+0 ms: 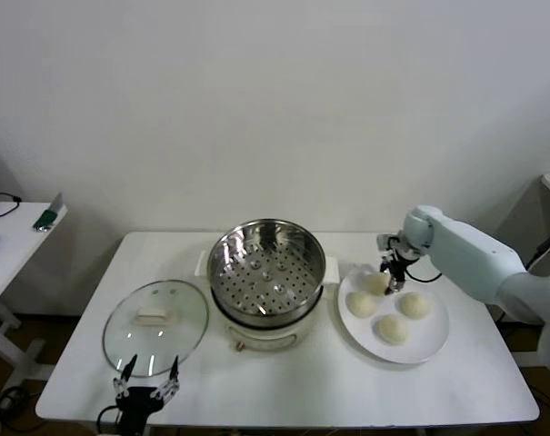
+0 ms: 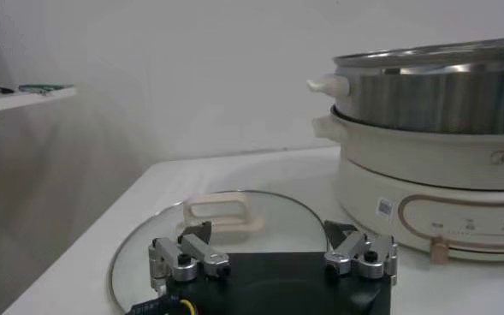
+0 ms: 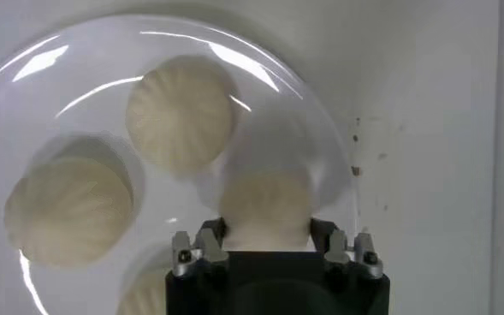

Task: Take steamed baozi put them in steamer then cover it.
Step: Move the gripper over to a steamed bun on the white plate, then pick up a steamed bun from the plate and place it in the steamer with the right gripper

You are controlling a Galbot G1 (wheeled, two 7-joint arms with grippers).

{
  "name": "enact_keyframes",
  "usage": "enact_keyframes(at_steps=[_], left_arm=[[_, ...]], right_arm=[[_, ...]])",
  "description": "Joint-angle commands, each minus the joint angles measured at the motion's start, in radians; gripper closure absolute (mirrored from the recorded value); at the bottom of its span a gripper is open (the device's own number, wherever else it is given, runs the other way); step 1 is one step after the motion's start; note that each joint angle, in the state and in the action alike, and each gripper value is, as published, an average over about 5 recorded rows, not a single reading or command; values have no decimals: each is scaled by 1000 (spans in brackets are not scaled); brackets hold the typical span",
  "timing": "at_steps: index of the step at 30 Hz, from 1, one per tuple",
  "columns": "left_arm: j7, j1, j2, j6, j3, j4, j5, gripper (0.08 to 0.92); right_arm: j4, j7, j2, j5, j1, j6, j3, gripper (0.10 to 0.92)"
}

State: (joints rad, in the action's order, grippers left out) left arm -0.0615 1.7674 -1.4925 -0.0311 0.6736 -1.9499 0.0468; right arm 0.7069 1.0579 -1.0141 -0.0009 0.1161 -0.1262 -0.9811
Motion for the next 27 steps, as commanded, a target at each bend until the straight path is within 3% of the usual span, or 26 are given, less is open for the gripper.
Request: enact_keyframes(at_steps=[1, 7, 11, 15, 21, 27], left_arm=[[0, 10, 1, -2, -2, -10, -12, 177], [0, 19, 4, -8, -14, -20, -22, 177], [0, 21, 6, -13, -22, -21, -29, 177], [0, 18, 6, -13, -28, -25, -34, 177], [0, 11, 6, -12, -31, -25, -36, 177], [-1, 8, 4, -12, -35, -31, -38, 177]], right_arm=[[81, 4, 21, 60, 79, 9, -28, 455], [243, 41, 69, 208, 438, 117, -268, 454], [311, 89, 26, 321, 702, 282, -418, 447], [450, 94, -41, 340, 861, 435, -493, 441], [676, 13, -167, 236, 879, 546, -527, 440], [609, -48, -297, -1, 715, 650, -505, 440]])
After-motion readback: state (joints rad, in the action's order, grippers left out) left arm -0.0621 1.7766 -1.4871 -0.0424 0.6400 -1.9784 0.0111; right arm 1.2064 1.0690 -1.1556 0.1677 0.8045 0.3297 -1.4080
